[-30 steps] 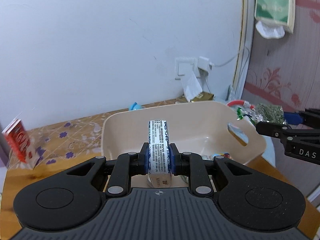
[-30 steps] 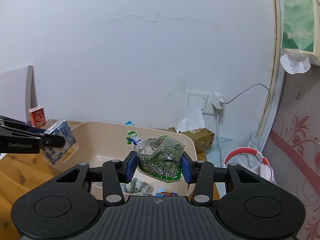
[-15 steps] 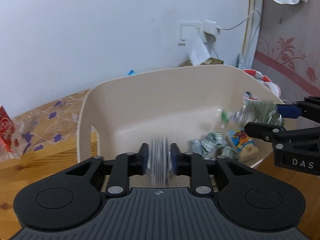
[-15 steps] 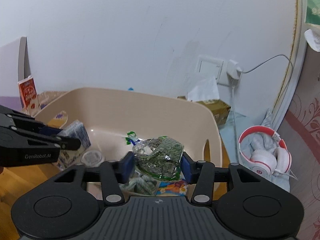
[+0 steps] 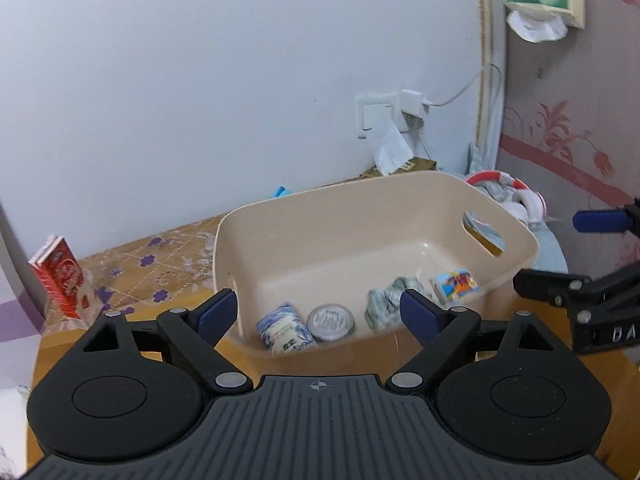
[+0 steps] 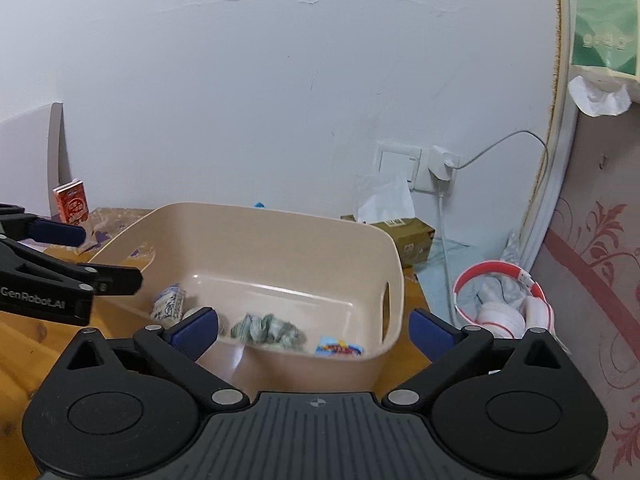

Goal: Organize objects
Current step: 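Grasp the white card box with the left gripper while the right grasps the long dark box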

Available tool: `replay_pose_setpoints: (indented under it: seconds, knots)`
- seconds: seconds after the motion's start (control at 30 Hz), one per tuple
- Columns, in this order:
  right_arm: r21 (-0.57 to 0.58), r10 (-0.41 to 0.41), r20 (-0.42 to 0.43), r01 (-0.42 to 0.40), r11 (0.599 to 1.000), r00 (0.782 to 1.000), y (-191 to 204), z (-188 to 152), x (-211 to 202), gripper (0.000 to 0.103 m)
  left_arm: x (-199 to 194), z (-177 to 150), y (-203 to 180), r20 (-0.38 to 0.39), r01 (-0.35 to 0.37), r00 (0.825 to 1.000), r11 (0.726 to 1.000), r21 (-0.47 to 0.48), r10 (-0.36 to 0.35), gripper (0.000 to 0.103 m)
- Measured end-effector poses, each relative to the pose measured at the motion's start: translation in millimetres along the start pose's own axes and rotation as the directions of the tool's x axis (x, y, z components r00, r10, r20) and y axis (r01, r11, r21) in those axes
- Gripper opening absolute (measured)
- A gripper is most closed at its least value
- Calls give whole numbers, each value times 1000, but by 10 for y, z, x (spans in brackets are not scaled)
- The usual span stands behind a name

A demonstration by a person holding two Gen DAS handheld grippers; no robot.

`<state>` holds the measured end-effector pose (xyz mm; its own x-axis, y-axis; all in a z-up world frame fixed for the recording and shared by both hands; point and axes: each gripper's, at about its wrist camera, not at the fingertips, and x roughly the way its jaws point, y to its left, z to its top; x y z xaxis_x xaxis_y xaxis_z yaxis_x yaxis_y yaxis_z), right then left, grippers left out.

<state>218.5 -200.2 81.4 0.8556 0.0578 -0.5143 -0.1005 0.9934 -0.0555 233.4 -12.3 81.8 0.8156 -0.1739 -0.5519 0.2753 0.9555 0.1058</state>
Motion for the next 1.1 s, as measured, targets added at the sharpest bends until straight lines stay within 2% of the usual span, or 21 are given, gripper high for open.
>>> replay_pose_setpoints:
  seconds: [0.23, 0.53, 0.7, 0.93, 1.1]
  knots:
    - [14, 16, -44, -15, 1000, 999, 42, -254, -262, 103, -309, -361, -62, 8, -16, 1000, 997, 81, 16, 91]
    - [35, 50, -146, -45, 998, 988, 221, -698, -315, 103, -244, -847, -20, -97, 3, 995, 999, 39, 0, 91]
    - [23, 57, -203, -54, 998, 978, 303, -887, -271, 103, -136, -1086, 23, -139, -12, 990, 1000, 5, 13, 91]
    - [19, 77, -264, -75, 997, 962, 380, -1077, -159, 103, 26, -1242, 26, -183, -11, 983, 1000, -19, 8, 91]
    - [23, 92, -295, -89, 996, 951, 434, -1154, -46, 103, 100, -1301, -9, -185, 26, 982, 999, -30, -31, 91]
